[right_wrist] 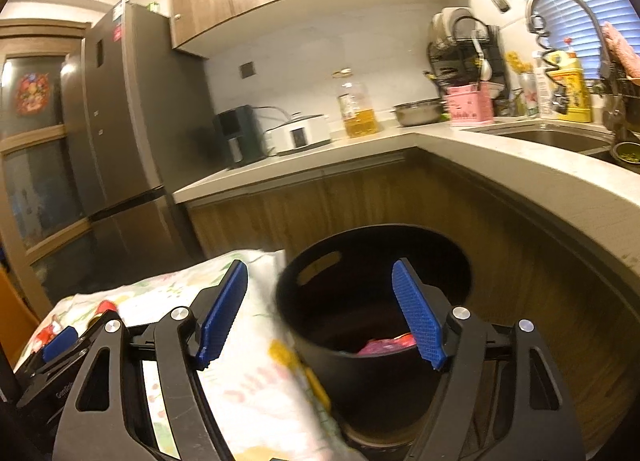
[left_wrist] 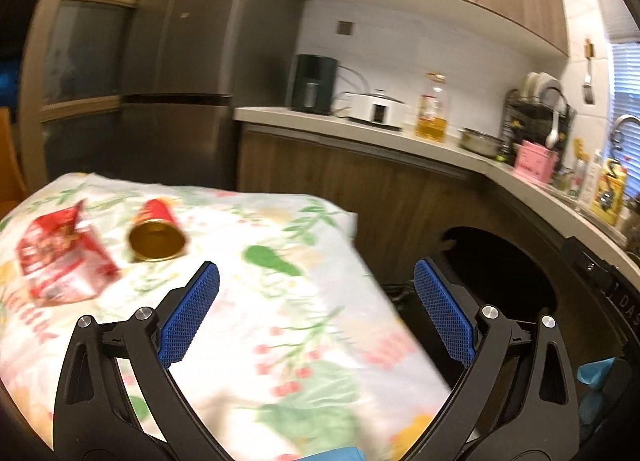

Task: Collect trash
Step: 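Move both tools back over the table toward the snack packet and cup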

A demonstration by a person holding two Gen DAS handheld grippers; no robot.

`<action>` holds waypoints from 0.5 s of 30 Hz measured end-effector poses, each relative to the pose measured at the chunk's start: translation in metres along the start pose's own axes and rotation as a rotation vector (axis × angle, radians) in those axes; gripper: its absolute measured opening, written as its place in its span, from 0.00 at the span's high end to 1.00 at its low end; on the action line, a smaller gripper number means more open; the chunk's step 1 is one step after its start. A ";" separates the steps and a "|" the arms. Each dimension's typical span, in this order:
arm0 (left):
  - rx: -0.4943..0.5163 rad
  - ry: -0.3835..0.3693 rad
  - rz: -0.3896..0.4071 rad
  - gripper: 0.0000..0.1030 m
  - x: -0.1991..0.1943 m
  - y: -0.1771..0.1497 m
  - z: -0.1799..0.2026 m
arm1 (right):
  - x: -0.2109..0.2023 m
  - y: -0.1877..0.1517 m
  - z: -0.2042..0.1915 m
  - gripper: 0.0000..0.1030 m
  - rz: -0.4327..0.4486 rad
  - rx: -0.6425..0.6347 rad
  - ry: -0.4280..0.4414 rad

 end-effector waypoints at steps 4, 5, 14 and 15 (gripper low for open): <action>-0.019 0.087 0.007 0.07 -0.009 0.000 -0.037 | 0.007 -0.014 -0.034 0.29 -0.034 -0.015 0.070; -0.020 0.104 0.009 0.07 -0.011 0.000 -0.043 | 0.009 -0.016 -0.042 0.29 -0.042 -0.019 0.086; -0.060 0.288 0.013 0.07 -0.026 -0.002 -0.124 | 0.029 -0.052 -0.118 0.29 -0.125 -0.071 0.226; -0.065 0.299 0.012 0.07 -0.026 -0.002 -0.129 | 0.030 -0.055 -0.125 0.29 -0.132 -0.076 0.238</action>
Point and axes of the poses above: each gripper's, at about its wrist camera, not at the fingertips, and x roughly the way its jaws point, z to its right, y to its top, the point moved 4 cm from there along x, roughly the way its jaws point, and after that the axes turned 7 degrees about z, right-handed, at the moved point
